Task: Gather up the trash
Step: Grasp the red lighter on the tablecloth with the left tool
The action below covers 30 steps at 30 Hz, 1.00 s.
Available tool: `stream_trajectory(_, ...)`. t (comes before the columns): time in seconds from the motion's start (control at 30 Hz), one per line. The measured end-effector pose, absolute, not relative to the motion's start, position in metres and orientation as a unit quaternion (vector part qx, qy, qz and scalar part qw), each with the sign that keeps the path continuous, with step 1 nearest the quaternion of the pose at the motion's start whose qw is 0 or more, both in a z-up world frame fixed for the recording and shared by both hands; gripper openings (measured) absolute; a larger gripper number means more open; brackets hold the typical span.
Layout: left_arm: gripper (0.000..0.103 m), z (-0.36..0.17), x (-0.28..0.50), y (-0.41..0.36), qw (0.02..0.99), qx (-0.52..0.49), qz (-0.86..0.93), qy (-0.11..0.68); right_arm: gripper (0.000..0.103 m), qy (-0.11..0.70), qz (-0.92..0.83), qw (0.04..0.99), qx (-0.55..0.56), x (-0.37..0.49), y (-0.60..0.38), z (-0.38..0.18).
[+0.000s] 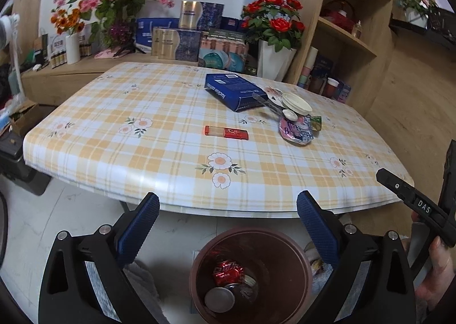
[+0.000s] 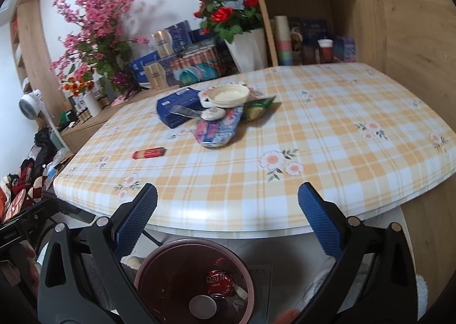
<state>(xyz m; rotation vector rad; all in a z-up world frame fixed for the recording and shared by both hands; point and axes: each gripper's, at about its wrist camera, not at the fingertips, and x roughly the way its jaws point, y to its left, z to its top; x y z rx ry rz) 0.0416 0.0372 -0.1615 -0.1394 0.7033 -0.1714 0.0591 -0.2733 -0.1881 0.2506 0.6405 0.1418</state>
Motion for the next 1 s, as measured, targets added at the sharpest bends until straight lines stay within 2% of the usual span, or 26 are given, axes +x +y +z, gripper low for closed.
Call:
stream_trajectory(0.3,0.094,-0.156,0.098,0.039,0.927,-0.015,-0.139,0.348,0.097,0.335,0.062,0.936,0.094,0.090,-0.280,-0.195)
stream_trajectory(0.5,0.085,-0.164,0.146,0.030,0.915,0.052,-0.186,0.354,0.097,0.356,0.079,0.927,0.089,0.133,-0.282,-0.198)
stream_trajectory(0.67,0.074,-0.184,0.193,0.017,0.901,0.127,-0.204,0.360,0.097,0.374,0.070,0.921,0.082,0.166,-0.283,-0.202)
stream_trajectory(0.83,0.071,-0.199,0.237,0.013,0.873,0.127,-0.288,0.371,0.097,0.391,0.075,0.913,0.082,0.193,-0.282,-0.207)
stream_trajectory(1.0,0.066,-0.215,0.267,0.002,0.837,0.179,-0.334,0.395,0.097,0.397,0.079,0.911,0.078,0.204,-0.279,-0.210)
